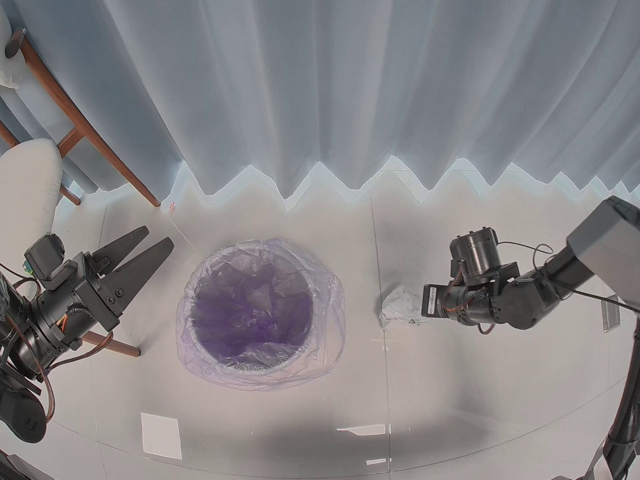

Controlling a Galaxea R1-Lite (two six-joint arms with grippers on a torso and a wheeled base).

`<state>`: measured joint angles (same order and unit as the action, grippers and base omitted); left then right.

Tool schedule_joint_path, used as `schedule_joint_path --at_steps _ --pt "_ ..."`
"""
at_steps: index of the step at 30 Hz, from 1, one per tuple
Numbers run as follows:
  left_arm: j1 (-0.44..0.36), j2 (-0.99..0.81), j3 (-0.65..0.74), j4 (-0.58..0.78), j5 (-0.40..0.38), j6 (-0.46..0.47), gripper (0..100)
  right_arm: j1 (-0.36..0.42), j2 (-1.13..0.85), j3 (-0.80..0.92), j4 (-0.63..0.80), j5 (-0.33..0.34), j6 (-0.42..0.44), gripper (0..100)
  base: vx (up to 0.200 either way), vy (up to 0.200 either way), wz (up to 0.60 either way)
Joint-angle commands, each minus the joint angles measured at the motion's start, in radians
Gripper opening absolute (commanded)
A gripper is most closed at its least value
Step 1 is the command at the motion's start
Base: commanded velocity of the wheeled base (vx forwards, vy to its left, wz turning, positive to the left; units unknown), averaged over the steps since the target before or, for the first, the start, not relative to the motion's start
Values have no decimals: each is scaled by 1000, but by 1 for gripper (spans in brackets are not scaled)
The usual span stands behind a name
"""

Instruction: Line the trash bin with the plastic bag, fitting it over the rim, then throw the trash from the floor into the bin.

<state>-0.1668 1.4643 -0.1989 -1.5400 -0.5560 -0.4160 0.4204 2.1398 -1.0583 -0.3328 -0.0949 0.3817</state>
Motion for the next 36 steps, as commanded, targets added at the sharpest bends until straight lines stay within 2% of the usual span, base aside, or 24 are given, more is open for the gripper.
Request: schedule_joint_path --at_steps 1,3,4,5,6,9,11,13,15,16,17,20,23,29,30,34,36 --pt "0 -2 3 -2 2 2 100 29 -135 222 -120 -6 42 100 0 0 0" --pt "-2 -2 3 -3 2 2 100 6 -58 195 -196 -17 36 100 0 0 0" --pt "-2 -2 3 -3 2 2 100 -6 40 146 -276 -17 28 100 0 0 0" --pt "-2 -2 3 -3 2 2 100 -8 51 141 -282 -17 26 100 0 0 0" --pt "-2 -1 3 -2 2 2 100 -22 158 63 -310 -17 -3 100 0 0 0" --pt "0 1 4 0 2 2 100 -32 285 -65 -272 -19 -90 100 0 0 0" --pt "3 1 4 3 2 2 100 -43 391 -221 -190 -20 -133 100 0 0 0" --pt "4 2 3 3 2 2 100 -46 448 -327 -126 -20 -138 100 0 0 0" --pt "3 2 4 4 2 2 100 -52 471 -427 -15 -16 -152 100 0 0 0" --pt "3 2 4 4 2 2 100 -52 471 -427 -15 -16 -152 100 0 0 0" --pt "3 8 4 4 2 2 100 -55 496 -537 113 -17 -181 100 0 0 0" --pt "4 30 6 -2 4 3 100 -55 555 -704 244 -26 -191 100 0 0 0" --pt "4 33 10 -3 4 3 100 -55 581 -761 264 -60 -191 100 0 0 0" --pt "4 34 12 -3 2 3 100 -58 589 -781 276 -62 -187 100 0 0 0" --pt "4 36 13 -3 2 5 100 -58 594 -796 287 -62 -187 0 0 0 0" --pt "3 34 16 -3 2 5 100 -58 614 -859 351 -66 -184 0 0 0 0" --pt "3 33 18 -3 2 5 100 -65 626 -917 445 -77 -153 0 0 0 0"
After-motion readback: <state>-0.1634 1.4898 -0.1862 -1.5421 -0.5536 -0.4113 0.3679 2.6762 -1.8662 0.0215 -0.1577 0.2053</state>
